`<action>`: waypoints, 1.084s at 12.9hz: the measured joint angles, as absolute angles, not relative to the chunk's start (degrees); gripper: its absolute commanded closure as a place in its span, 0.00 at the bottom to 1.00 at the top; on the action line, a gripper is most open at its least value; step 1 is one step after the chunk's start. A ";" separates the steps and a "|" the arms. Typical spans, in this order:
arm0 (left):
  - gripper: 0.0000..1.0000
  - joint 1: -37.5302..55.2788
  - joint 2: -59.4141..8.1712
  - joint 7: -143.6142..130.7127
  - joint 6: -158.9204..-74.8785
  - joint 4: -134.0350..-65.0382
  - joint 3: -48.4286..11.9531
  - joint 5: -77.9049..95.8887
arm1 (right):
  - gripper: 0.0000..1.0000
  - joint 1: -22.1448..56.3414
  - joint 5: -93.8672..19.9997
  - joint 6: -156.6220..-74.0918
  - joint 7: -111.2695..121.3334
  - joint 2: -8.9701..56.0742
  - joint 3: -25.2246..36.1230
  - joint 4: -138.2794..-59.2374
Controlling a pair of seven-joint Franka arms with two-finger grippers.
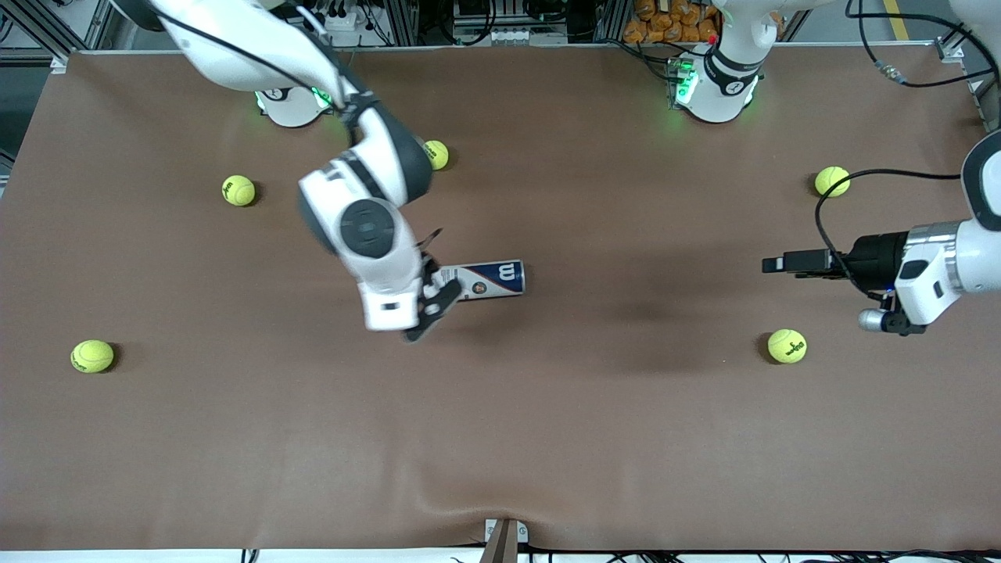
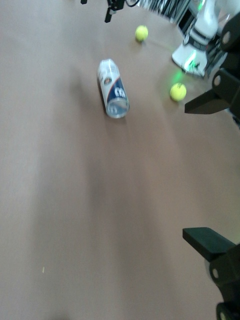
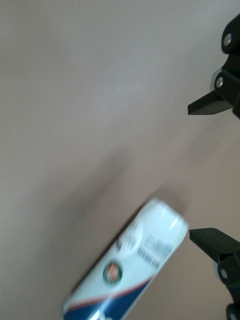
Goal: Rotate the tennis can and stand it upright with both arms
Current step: 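Release the can with the right gripper while the left gripper approaches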
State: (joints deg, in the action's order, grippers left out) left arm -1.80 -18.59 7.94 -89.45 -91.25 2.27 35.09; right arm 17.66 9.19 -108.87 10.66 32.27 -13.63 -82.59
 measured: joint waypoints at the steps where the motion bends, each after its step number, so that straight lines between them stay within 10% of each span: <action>1: 0.00 -1.66 -19.34 7.94 -89.45 -91.27 2.15 37.19 | 0.00 15.15 9.16 -107.61 9.65 31.38 -13.60 -82.57; 14: 0.00 0.34 -37.63 24.75 -93.83 -91.58 -2.83 65.61 | 0.00 2.31 -0.05 -86.04 4.84 9.47 3.91 -83.09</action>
